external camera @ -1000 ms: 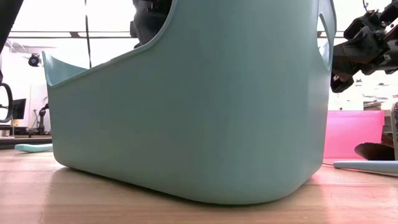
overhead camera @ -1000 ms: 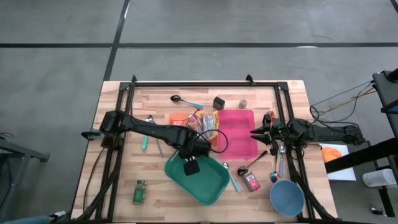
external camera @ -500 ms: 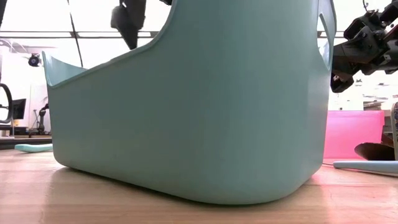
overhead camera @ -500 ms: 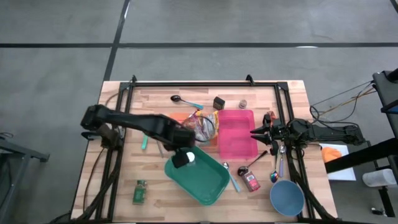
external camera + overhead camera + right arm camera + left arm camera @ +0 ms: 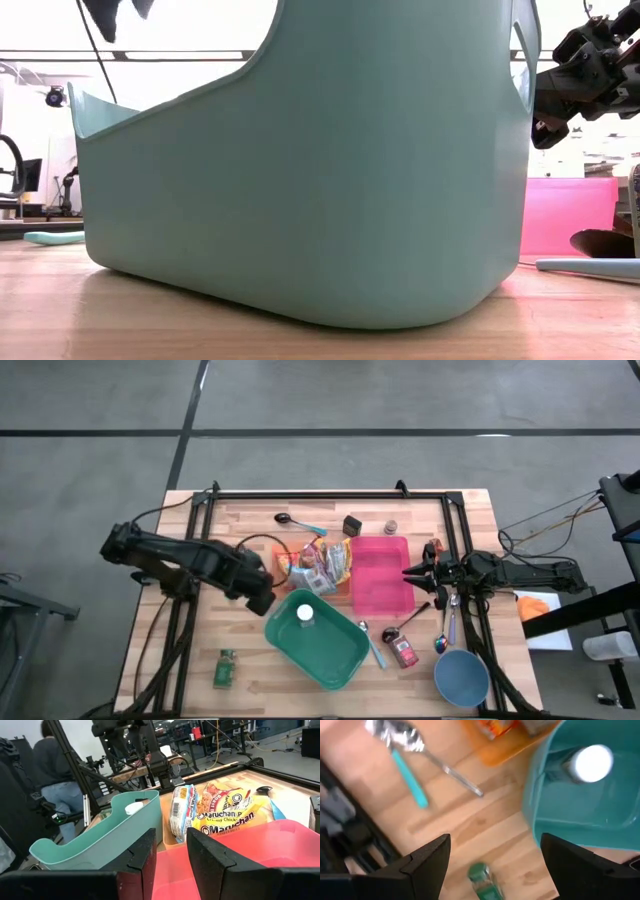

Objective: Pick & Place Food Item
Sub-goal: Put the green seasoning bottle into the green bin

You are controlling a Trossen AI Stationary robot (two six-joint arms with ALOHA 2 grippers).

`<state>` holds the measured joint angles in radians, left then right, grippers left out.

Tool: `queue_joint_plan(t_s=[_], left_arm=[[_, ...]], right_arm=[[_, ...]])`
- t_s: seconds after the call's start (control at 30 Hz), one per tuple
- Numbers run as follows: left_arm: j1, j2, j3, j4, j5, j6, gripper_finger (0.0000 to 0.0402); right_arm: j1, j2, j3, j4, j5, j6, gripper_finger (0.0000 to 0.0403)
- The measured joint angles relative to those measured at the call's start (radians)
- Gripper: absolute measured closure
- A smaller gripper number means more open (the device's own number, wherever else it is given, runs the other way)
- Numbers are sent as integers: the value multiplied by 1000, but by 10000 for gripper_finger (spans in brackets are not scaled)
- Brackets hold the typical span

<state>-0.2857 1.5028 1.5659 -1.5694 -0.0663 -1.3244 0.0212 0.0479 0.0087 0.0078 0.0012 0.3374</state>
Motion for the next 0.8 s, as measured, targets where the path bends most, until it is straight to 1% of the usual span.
queue_joint_plan(t_s=[0.23,0.37,0.57,0.7,0.8], left_arm=[[-116,-23,-95,20,43,-285,89],[-214,-23,-137,48,85,-439,89],[-359,-24,-193,104,91,-654,89],[-436,-27,-245,177,94,-741,89],[-471,-27,-296,255,103,-781,89]], right_arm=[[0,0,0,0,0,0,296],[0,0,0,0,0,0,296],[0,0,0,0,0,0,296],[0,0,0,0,0,0,296],[0,0,0,0,0,0,296]])
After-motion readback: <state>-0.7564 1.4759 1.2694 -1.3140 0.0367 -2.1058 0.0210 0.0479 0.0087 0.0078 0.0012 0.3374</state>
